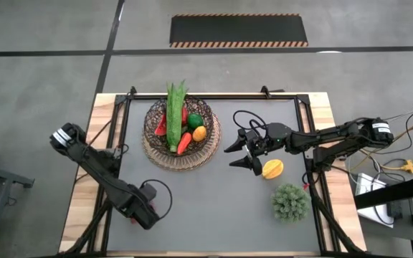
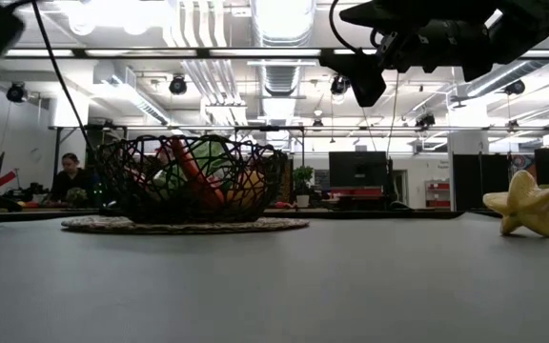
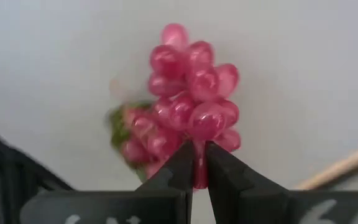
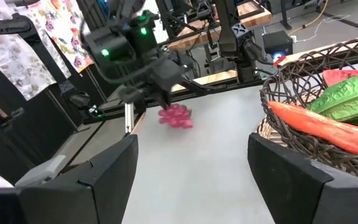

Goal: Build produce basket
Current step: Put the red grapes into the black wire basket

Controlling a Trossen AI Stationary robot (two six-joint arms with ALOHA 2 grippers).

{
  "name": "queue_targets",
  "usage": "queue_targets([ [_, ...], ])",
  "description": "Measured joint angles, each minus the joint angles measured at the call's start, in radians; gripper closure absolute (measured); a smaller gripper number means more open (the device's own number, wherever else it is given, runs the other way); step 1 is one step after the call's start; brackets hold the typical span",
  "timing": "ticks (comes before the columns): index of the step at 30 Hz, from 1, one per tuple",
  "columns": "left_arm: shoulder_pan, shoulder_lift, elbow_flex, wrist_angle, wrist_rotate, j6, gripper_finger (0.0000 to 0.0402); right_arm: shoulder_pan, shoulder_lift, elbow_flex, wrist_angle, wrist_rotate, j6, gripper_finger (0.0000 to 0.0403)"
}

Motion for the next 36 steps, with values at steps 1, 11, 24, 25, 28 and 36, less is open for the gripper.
queue_targets([
  [1,0.000,-0.004,0.019,0.001,-0.009,0.017,0.0387,0.000,0.000,0.000,0.000,0.000,0.000,0.0117],
  [11,0.013,-0.027,0.229,-0.001,-0.274,0.312,0.0387,0.000,0.000,0.000,0.000,0.000,0.000,0.0122],
  [24,0.135,-0.035,0.432,0.003,-0.741,0.882,0.0387,0.000,0.000,0.000,-0.001,0.000,0.000,0.0122],
  [25,0.155,-0.036,0.433,0.003,-0.763,0.919,0.0387,0.000,0.000,0.000,-0.001,0.000,0.000,0.0122],
  [28,0.229,-0.036,0.430,0.003,-0.819,1.004,0.0387,0.000,0.000,0.000,-0.001,0.000,0.000,0.0122],
  [36,0.451,-0.035,0.385,0.030,-0.890,1.129,0.0387,0.000,0.000,0.000,-0.001,0.000,0.000,0.0122],
])
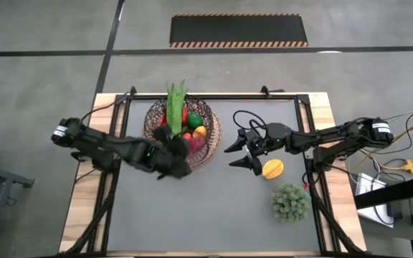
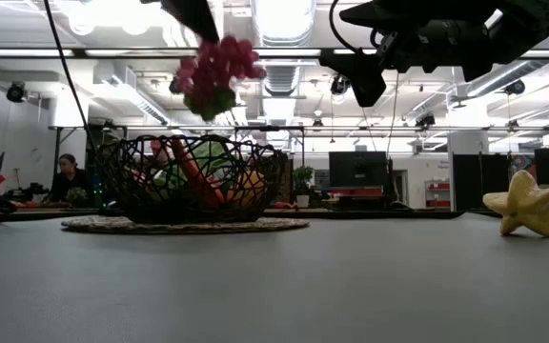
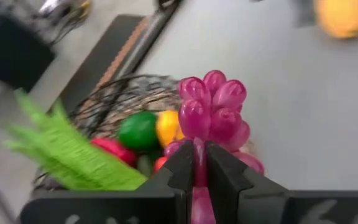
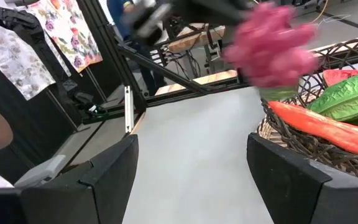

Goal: Build produce basket
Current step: Put the red grapes into the black wire basket, then put the yellow starfruit into the black wire basket

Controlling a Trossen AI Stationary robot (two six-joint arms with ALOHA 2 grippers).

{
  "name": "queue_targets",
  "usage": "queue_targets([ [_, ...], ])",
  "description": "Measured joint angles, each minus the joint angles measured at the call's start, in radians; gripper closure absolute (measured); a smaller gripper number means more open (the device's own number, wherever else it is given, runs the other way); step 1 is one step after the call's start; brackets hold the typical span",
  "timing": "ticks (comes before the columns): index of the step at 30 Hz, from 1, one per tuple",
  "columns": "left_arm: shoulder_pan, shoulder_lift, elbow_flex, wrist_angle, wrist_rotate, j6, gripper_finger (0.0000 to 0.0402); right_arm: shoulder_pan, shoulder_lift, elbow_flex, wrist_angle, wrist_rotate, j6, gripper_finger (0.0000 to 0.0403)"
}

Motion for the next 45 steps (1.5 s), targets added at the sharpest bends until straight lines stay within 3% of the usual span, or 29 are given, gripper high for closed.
queue_targets([
  [7,0.155,0.001,-0.097,0.083,-0.035,-0.002,0.0387,0.000,0.000,0.000,0.000,0.000,0.000,0.0122],
  [11,0.213,0.001,-0.171,0.210,-0.036,0.014,0.0387,0.000,0.000,0.000,0.000,0.000,0.000,0.0122],
  [18,0.263,0.002,-0.301,0.450,-0.035,0.082,0.0387,0.000,0.000,0.000,0.000,0.000,0.000,0.0122],
  [26,0.288,0.002,-0.375,0.526,-0.035,0.074,0.0382,0.000,0.000,0.000,0.001,0.000,0.000,0.0122],
  [45,0.320,-0.002,-0.407,0.565,-0.036,0.084,0.0267,0.000,0.000,0.000,0.000,0.000,0.040,0.0122],
])
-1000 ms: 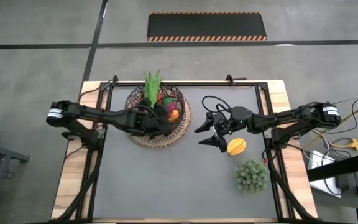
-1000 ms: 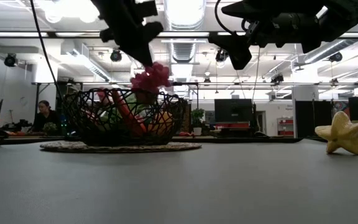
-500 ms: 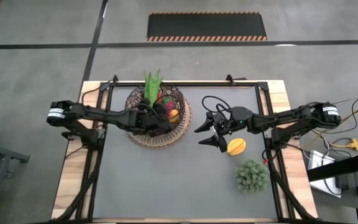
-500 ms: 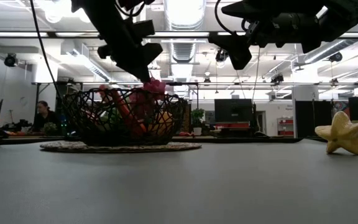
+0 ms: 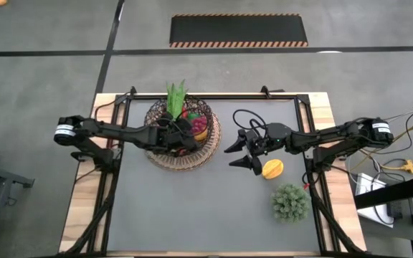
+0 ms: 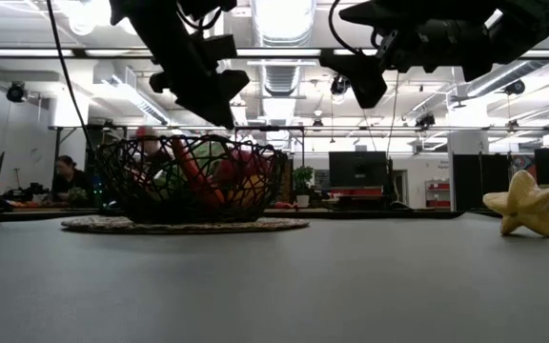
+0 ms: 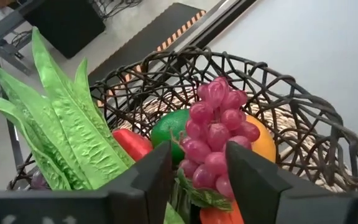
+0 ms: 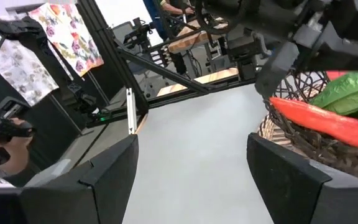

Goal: Build produce basket
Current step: Put the yellow starfruit into the black wire basket

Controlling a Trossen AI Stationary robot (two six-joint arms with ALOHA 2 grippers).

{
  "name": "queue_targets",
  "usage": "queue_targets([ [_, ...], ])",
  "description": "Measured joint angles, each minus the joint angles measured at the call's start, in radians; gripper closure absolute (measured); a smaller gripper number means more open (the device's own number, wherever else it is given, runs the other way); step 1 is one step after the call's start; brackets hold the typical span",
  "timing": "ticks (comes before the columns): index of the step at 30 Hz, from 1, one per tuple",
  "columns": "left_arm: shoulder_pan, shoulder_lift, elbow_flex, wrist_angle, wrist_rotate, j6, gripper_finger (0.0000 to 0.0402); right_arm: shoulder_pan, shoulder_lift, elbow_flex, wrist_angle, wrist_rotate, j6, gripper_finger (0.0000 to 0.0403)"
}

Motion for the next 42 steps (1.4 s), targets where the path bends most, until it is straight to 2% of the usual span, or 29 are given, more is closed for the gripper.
queue_targets([
  [5,-0.051,-0.047,-0.001,0.010,-0.002,0.067,0.0262,0.003,0.000,0.000,-0.022,0.001,0.082,0.0122],
  [11,-0.192,-0.106,-0.005,0.061,-0.007,0.126,0.0262,0.037,0.000,0.000,-0.111,0.005,0.176,0.0122],
  [16,-0.335,-0.117,-0.030,0.251,0.009,0.377,0.0262,0.080,0.000,0.015,-0.123,0.072,0.259,0.0122],
  [19,-0.410,-0.119,-0.060,0.352,0.110,0.580,0.0262,0.104,0.000,0.053,-0.223,0.121,0.338,0.0122],
  [21,-0.453,-0.119,-0.098,0.426,0.153,0.702,0.0262,0.124,0.000,0.088,-0.336,0.157,0.374,0.0122],
  [24,-0.493,-0.130,-0.160,0.549,0.154,0.822,0.0262,0.160,0.000,0.166,-0.588,0.232,0.403,0.0122],
  [30,-0.494,-0.187,-0.218,0.625,0.150,0.830,0.0262,0.186,0.000,0.353,-1.211,0.366,0.447,0.0122],
  [34,-0.495,-0.220,-0.250,0.663,0.150,0.828,0.0262,0.185,0.000,0.460,-1.595,0.371,0.280,0.0122],
  [37,-0.495,-0.242,-0.254,0.664,0.150,0.827,0.0262,0.198,0.000,0.508,-1.820,0.369,0.163,0.0122],
  [39,-0.497,-0.252,-0.254,0.664,0.150,0.820,0.0262,0.211,0.000,0.519,-1.900,0.364,0.112,0.0122],
  [42,-0.497,-0.258,-0.254,0.662,0.150,0.804,0.0262,0.234,0.000,0.519,-1.927,0.366,-0.018,0.0122],
])
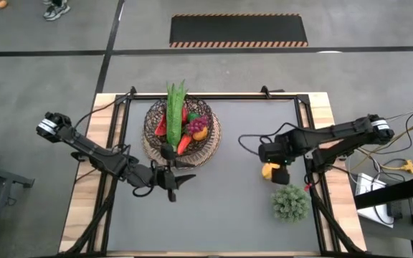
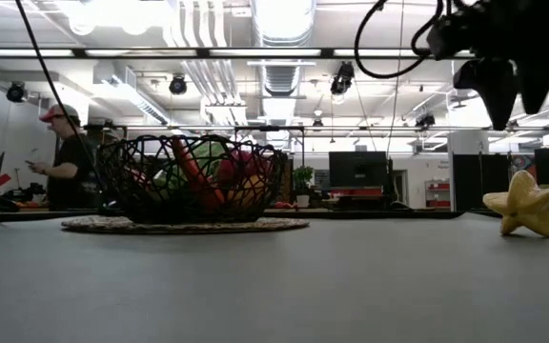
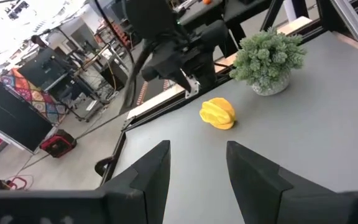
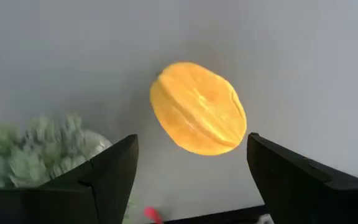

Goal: Build produce basket
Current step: Put the yellow starfruit into the black wire basket

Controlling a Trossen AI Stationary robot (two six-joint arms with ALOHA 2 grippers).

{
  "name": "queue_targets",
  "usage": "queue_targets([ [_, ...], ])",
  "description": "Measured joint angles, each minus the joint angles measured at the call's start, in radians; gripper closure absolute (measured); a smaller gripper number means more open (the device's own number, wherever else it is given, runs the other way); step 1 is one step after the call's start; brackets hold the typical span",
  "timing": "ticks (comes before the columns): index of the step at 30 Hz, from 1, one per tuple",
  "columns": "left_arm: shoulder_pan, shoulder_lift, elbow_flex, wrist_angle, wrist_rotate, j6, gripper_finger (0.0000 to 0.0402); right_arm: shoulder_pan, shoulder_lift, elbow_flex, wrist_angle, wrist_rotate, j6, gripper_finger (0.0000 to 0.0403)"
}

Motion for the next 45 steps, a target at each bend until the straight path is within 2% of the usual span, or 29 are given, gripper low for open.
queue_targets([
  [4,-0.001,-0.007,-0.009,-0.001,0.000,0.001,0.0262,0.017,0.000,-0.027,0.000,0.001,-0.133,0.0122],
  [11,-0.001,-0.015,-0.013,-0.009,0.000,0.001,0.0262,0.017,0.000,-0.118,0.040,0.056,-0.201,0.0136],
  [19,0.000,-0.016,-0.013,-0.011,0.000,0.001,0.0262,0.017,0.000,-0.187,0.170,0.089,-0.263,0.0193],
  [30,0.000,-0.016,-0.013,-0.013,0.000,0.000,0.0262,0.017,0.000,-0.244,0.205,0.089,-0.277,0.0259],
  [40,-0.001,-0.016,-0.013,-0.027,0.000,-0.001,0.0262,0.017,0.000,-0.255,0.272,0.071,-0.345,0.0384],
  [45,-0.006,-0.017,-0.012,-0.027,-0.001,-0.001,0.0262,0.017,0.000,-0.255,0.281,0.070,-0.364,0.0392],
])
